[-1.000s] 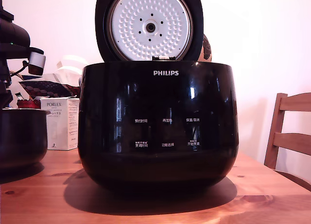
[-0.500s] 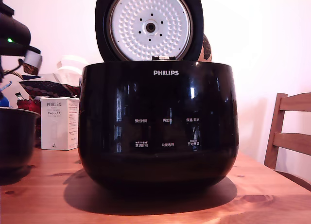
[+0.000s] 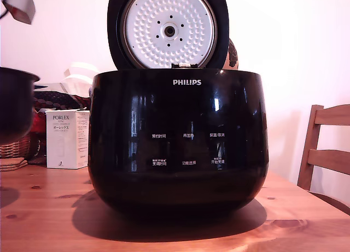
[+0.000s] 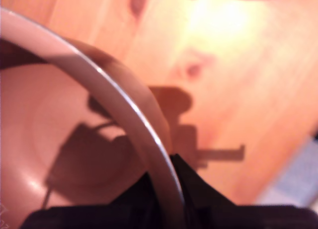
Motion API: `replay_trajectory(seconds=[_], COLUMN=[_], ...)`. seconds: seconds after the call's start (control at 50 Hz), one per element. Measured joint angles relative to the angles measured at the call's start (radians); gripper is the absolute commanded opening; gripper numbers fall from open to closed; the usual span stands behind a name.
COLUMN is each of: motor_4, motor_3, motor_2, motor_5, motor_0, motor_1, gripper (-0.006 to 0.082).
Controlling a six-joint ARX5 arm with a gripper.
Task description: Pick up the metallic pot next to the rice cooker
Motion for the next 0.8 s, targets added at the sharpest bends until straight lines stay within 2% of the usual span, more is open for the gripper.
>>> replay_trajectory(seconds=[0.38,0.8], motor_4=[-0.001,-0.009], motor_3=[-0.070,-0.082], motor_2=[0.000,0.034], motor_5=[-0.057,-0.100], motor_0=[-0.087,-0.192], motor_1=[-0.134,-0.135], gripper=[-0.0024,-0.0024])
